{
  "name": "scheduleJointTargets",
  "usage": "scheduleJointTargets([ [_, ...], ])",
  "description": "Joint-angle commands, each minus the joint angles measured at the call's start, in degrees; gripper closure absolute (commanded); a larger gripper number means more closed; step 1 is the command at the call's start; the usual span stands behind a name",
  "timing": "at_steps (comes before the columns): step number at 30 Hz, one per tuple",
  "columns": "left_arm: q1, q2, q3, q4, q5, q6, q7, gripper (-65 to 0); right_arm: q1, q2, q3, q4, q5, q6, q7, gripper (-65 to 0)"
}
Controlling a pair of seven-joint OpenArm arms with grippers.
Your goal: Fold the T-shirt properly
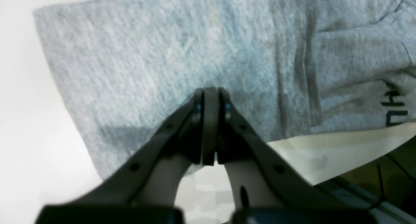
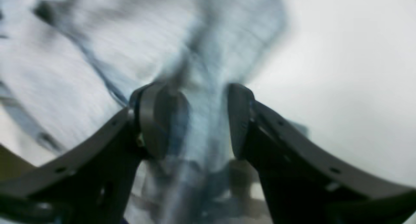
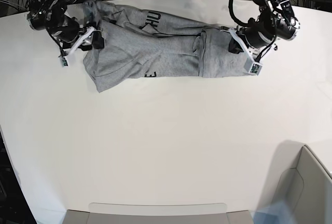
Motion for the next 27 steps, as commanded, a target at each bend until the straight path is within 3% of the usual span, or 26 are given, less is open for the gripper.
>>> scheduleJointTargets([
  [1, -0.28, -0.26, -0.09, 0.87, -1.09, -0.08, -0.77, -0.1, -0.91, 0.02, -0.62, -1.13, -3.47, 0.93, -3.65, -29.5],
  [13, 0.87, -0.26, -0.09, 0.87, -1.09, -0.08, -0.77, -0.1, -1.17, -1.65, -11.87, -4.56, -3.82, 0.93, -3.57, -29.0],
  [15, 0.87, -0.26, -0.09, 0.87, -1.09, -0.08, -0.77, -0.1, -0.82, -1.47, -13.28, -5.97, -3.82, 0.93, -3.39, -24.2],
  [19, 0.87, -0.26, -0.09, 0.95, -1.09, -0.08, -0.77, -0.1, 0.67, -1.47, -13.37, -6.67, -5.67, 0.93, -0.31, -2.6],
  [20, 0.87, -0.26, -0.09, 1.04, -1.09, -0.08, -0.77, -0.1, 1.38, -1.47, -13.28, -6.67, -6.81, 0.93, 0.21, 0.0],
  [25, 1.22, 0.0, -0.53, 1.66, -1.53, -0.08, -0.77, 0.0, 6.83, 0.37, -12.49, -6.67, -11.47, 0.93, 0.92, 0.0],
  [27, 2.1, 0.09, -0.53, 1.75, -1.62, -0.08, -0.77, 0.0, 9.11, 1.52, -8.88, -6.67, -11.73, 0.93, 0.92, 0.0],
])
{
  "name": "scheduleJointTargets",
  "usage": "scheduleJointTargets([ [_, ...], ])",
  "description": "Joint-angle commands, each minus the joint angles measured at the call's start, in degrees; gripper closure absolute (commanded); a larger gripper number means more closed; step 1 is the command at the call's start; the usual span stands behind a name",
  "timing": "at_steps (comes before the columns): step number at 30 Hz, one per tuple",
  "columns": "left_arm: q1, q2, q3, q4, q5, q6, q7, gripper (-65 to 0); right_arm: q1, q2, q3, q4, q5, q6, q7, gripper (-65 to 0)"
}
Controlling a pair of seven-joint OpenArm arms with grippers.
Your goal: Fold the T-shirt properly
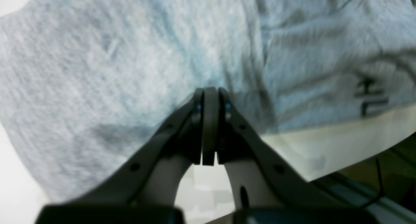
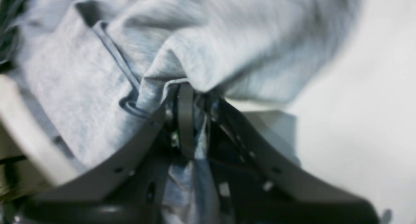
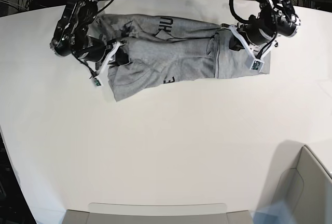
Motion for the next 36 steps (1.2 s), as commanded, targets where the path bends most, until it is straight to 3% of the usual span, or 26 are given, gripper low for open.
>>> scheduleJointTargets([
  [1, 0.0, -0.06, -0.16, 1.09, -0.79, -0.08, -0.77, 0.0, 1.62, 2.09, 2.98, 0.52, -3.93, 0.91, -1.51, 0.0],
  [9, 0.35, -0.41, -0.42, 0.91, -0.35, -0.08, -0.77, 0.0, 9.53, 11.32, 10.89, -3.26, -6.57, 0.91, -1.51, 0.0],
  [14, 0.44, -0.41, -0.51, 0.83, -0.26, -0.08, -0.77, 0.0, 11.29, 13.78, 12.56, -1.76, -6.66, 0.91, -1.42, 0.0],
  [17, 0.79, -1.12, -1.83, 0.74, -0.26, -0.08, -0.77, 0.0, 11.03, 12.99, 11.94, 4.13, -6.66, 0.91, -1.42, 0.0],
  [24, 3.78, -5.77, -11.15, -2.25, -0.26, -0.08, -0.77, -0.2, 5.93, 6.66, 0.16, 21.8, -6.66, 0.91, -1.51, 0.0],
  [32, 4.39, -10.08, -16.51, -14.47, -0.26, -0.08, -0.77, -0.2, 1.62, 3.76, -17.24, 28.65, -8.59, 0.69, -1.42, 0.0],
  [36, 4.39, -11.4, -17.04, -17.81, -0.26, -0.08, -0.77, -0.2, -0.05, 3.67, -28.94, 29.44, -11.05, -5.64, 3.24, 0.0],
])
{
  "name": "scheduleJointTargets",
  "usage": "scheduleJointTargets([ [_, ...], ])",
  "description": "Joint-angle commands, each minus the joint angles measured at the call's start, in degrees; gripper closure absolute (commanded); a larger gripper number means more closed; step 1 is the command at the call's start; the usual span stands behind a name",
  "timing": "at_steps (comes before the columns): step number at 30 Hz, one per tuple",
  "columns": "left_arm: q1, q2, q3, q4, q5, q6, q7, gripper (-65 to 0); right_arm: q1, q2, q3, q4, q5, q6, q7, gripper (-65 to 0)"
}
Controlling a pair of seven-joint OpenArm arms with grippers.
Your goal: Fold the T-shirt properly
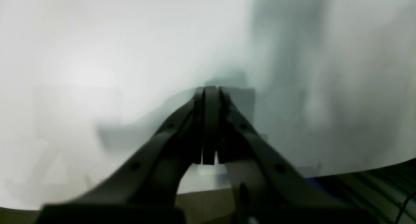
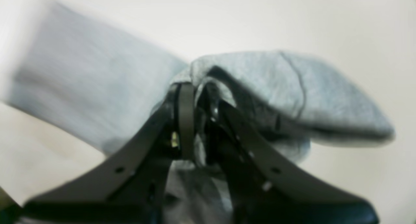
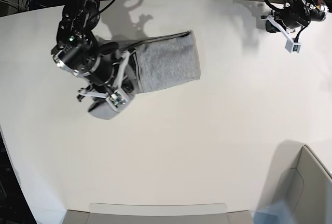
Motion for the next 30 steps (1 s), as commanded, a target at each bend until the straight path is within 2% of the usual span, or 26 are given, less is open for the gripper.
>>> scheduleJointTargets([
  [1, 0.31, -0.52, -0.14, -0.24, 2.71, 0.18, 1.59, -0.2, 0.17, 0.09, -2.55, 0.53, -0.68, -2.39, 2.52, 0.0],
  [4, 0.4, -0.52, -0.05, -0.24, 2.71, 0.18, 1.59, -0.2, -1.06, 0.35, -11.86, 0.44, -3.49, -8.55, 5.95, 0.0],
  [7, 0.4, -0.52, 0.03, -0.24, 2.71, 0.18, 1.59, -0.2, -0.97, 0.53, -19.07, 0.0, -5.25, -12.77, 6.57, 0.0],
  [16, 0.13, -0.52, -0.05, -0.24, 2.71, 0.18, 1.59, -0.2, 0.87, 0.17, -30.59, -8.26, -9.03, -18.22, 6.66, 0.0],
  [19, 0.04, -0.52, 0.03, -0.24, 2.71, 0.18, 1.59, -0.2, 1.14, 0.53, -33.49, -10.11, -9.56, -18.75, 6.57, 0.0],
  [23, -0.04, -0.52, 0.21, -0.24, 2.71, 0.18, 1.59, -0.3, 0.7, 0.61, -35.25, -9.49, -9.29, -18.66, 6.83, -16.9],
  [26, -0.04, -0.52, 0.3, -0.24, 2.71, 0.18, 1.59, -0.3, 1.05, 0.61, -36.13, -7.91, -9.2, -17.95, 6.83, -26.3],
  [30, -0.13, -0.52, 0.39, -0.24, 2.71, 0.18, 1.59, -0.3, 1.22, 0.44, -36.04, -4.31, -9.2, -15.49, 6.92, -28.5],
])
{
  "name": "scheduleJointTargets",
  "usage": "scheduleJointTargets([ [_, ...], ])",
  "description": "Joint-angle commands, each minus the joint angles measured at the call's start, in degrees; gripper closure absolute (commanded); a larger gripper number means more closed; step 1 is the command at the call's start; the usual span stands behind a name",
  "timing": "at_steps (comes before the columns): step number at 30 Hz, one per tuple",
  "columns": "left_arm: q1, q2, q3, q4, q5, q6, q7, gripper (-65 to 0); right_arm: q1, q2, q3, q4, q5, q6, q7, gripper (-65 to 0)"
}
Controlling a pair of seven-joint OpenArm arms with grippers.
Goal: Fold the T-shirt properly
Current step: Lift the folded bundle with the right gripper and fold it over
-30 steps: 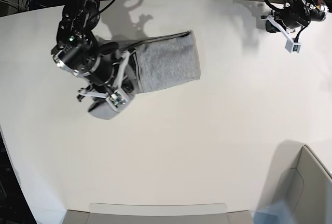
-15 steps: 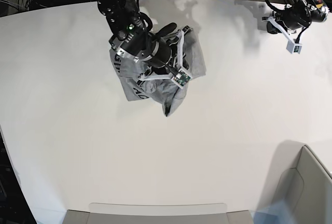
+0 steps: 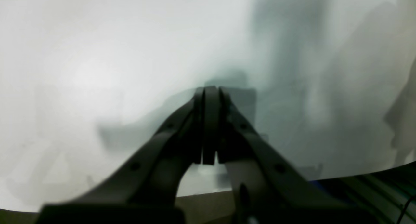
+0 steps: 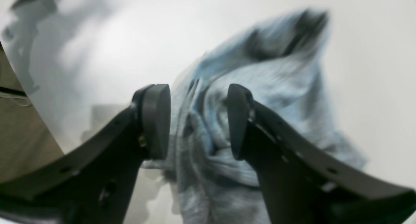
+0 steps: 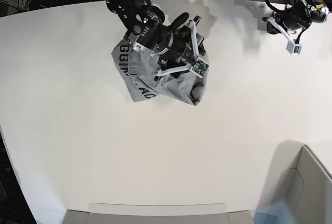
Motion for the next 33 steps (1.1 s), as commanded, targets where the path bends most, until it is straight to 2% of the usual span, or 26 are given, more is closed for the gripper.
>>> scheduleJointTargets([
  [1, 0.22, -0.23, 0.17, -0.09, 2.29, 0.16, 1.63, -0.3, 0.85, -0.77, -0.02, 2.41, 0.37, 1.1, 1.43, -28.5],
  [5, 0.22, -0.23, 0.17, -0.09, 2.29, 0.16, 1.63, -0.3, 1.38, -0.94, 1.56, 6.28, 0.11, 1.37, 1.52, -28.5],
  [8, 0.13, -0.23, 0.25, -0.09, 2.29, 0.16, 1.63, -0.3, 2.7, -1.12, 7.89, 6.8, 0.28, 1.28, 1.52, -26.6],
  [11, 0.13, -0.06, 0.25, -0.09, 2.29, 0.16, 1.63, -0.3, 4.28, -1.12, 15.8, 6.28, 0.37, 1.28, 1.52, -16.7],
  [14, 0.13, 0.12, 0.25, -0.17, 2.29, 0.16, 1.63, -0.3, 6.22, -1.03, 23.89, 5.22, 0.11, 1.28, 1.35, -2.3],
  [15, 0.13, 0.12, 0.25, -0.17, 2.29, 0.16, 1.63, -0.3, 6.83, -0.77, 25.83, 4.17, 0.02, 1.28, 1.35, 0.0],
  [17, 0.13, 0.21, 0.25, -0.17, 2.29, 0.16, 1.63, -0.3, 7.71, -0.24, 26.97, 1.27, -0.07, 1.37, 0.64, 0.0],
  [19, 0.04, 0.21, 0.25, -0.17, 2.29, 0.16, 1.63, -0.3, 7.89, 1.52, 26.7, -2.07, 0.37, 1.37, -0.5, 0.0],
  [23, 0.04, 0.21, 0.25, -0.17, 2.29, 0.16, 1.63, -0.3, 6.83, 2.14, 21.08, -6.47, 0.28, 1.37, -0.85, 0.0],
  [30, 0.04, 0.21, 0.25, -0.17, 2.29, 0.16, 1.63, -0.3, -0.11, 2.49, 8.68, 2.58, 0.28, 1.8, -1.29, 0.0],
  [33, 0.04, 0.21, 0.25, -0.17, 2.29, 0.16, 1.63, -0.3, -0.2, 4.51, 1.91, 2.58, 0.46, 1.89, -5.51, 0.0],
])
